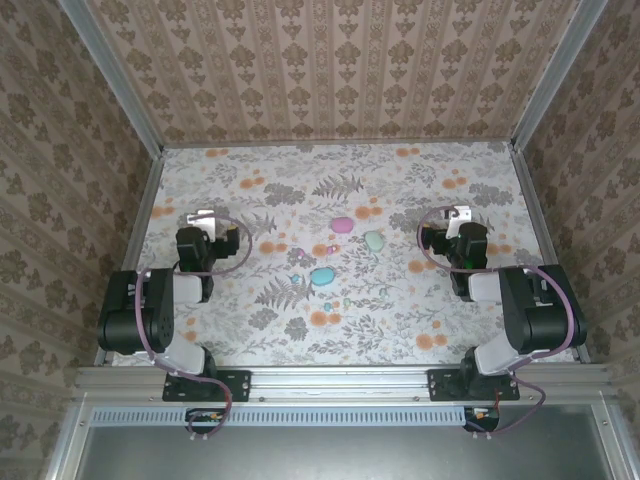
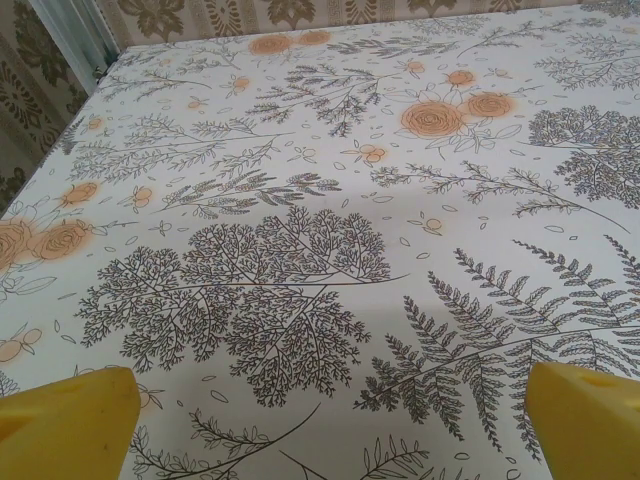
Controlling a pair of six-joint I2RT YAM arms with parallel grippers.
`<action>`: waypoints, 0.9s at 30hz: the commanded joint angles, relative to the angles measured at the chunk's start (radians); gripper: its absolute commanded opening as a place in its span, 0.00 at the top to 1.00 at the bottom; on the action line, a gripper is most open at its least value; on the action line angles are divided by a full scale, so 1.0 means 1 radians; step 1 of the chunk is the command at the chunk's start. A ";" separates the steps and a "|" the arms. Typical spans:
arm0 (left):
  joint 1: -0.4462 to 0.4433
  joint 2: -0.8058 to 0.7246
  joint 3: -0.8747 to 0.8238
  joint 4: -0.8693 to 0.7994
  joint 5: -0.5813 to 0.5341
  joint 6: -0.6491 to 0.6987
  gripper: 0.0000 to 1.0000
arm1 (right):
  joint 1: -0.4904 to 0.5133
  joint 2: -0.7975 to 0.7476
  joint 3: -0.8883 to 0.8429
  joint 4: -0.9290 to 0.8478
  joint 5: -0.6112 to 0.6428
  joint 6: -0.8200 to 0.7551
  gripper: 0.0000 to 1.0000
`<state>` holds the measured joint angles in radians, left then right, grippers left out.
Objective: Insert the wireless bluetooth earbuds into the charging case
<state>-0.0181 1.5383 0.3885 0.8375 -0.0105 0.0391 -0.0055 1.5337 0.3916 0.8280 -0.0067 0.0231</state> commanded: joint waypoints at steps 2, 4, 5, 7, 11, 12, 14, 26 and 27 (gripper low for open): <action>0.004 -0.003 0.021 0.002 0.015 0.016 0.00 | 0.006 -0.002 0.017 0.025 0.011 0.009 0.00; 0.005 -0.004 0.021 0.002 0.015 0.016 0.00 | 0.006 -0.002 0.016 0.025 0.011 0.009 0.00; 0.004 -0.003 0.021 0.002 0.014 0.016 0.00 | 0.006 -0.002 0.017 0.025 0.011 0.009 0.00; 0.004 -0.004 0.021 0.002 0.014 0.016 0.00 | 0.006 -0.002 0.016 0.025 0.011 0.009 0.00; 0.005 -0.004 0.021 0.002 0.016 0.016 0.00 | 0.004 0.000 0.021 0.019 0.010 0.012 0.00; 0.006 -0.003 0.021 0.002 0.016 0.016 0.00 | 0.004 0.000 0.020 0.019 0.010 0.012 0.00; 0.006 -0.003 0.021 0.003 0.017 0.015 0.00 | 0.004 -0.001 0.020 0.022 0.010 0.012 0.00; 0.018 -0.004 0.021 0.003 0.048 0.010 0.00 | 0.004 -0.002 0.018 0.023 0.008 0.011 0.00; 0.019 -0.005 0.020 0.003 0.047 0.010 0.00 | 0.004 -0.003 0.018 0.023 0.008 0.011 0.00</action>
<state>-0.0048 1.5383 0.3885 0.8379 0.0162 0.0391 -0.0055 1.5337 0.3916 0.8280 -0.0067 0.0265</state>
